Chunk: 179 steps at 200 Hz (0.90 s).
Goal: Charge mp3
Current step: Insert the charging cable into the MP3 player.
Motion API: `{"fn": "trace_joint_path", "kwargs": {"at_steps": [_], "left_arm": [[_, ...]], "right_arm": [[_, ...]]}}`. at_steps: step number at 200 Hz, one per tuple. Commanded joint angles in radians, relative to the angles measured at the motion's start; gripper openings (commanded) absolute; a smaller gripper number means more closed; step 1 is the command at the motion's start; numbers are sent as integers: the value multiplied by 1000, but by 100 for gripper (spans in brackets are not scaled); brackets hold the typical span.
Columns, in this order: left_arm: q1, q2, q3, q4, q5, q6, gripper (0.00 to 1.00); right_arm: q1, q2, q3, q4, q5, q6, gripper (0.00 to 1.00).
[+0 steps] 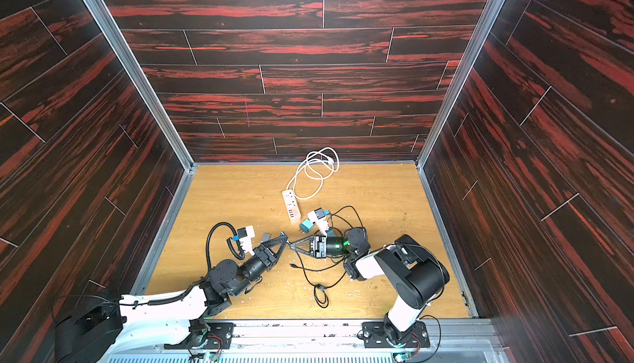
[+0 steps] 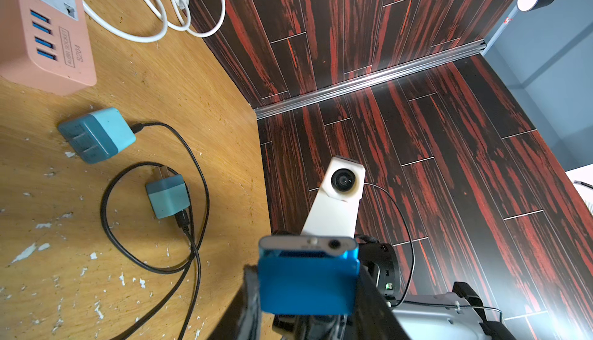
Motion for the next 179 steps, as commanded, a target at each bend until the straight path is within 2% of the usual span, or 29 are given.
{"fn": "trace_joint_path", "kwargs": {"at_steps": [1,95,179], "left_arm": [[-12,-29,-20,15,0,23,0],[-17,-17,-7,29,17,32,0],[-39,-45,24,-64,79,118,0]], "right_arm": [[-1,-14,21,27,27,5,0],[0,18,50,29,30,28,0],[0,-12,73,27,31,146,0]]}}
